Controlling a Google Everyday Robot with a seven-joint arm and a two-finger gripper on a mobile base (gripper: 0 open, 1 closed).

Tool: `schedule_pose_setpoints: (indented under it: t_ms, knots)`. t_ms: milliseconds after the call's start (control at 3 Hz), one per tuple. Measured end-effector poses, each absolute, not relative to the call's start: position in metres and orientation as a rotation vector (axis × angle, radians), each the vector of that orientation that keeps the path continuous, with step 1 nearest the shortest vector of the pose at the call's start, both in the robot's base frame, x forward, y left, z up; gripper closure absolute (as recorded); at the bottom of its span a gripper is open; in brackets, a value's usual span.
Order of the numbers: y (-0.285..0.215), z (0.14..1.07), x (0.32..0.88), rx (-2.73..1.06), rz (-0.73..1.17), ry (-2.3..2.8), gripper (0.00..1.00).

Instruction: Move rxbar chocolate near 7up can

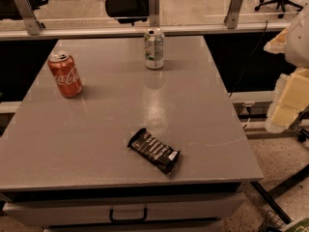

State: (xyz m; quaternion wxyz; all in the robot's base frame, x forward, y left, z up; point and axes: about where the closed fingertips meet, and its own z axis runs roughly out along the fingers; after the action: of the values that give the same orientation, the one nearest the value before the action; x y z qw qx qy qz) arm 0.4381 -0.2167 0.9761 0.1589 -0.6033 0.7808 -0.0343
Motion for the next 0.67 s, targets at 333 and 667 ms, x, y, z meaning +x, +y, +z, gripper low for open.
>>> schedule_pose_setpoints:
  t_ms: [333, 667]
  knots:
    - [-0.217, 0.976, 0.438, -1.725, -0.098, 2.232, 0.00]
    - [-0.180, 0.962, 0.436, -1.743, -0.059, 2.222, 0.00]
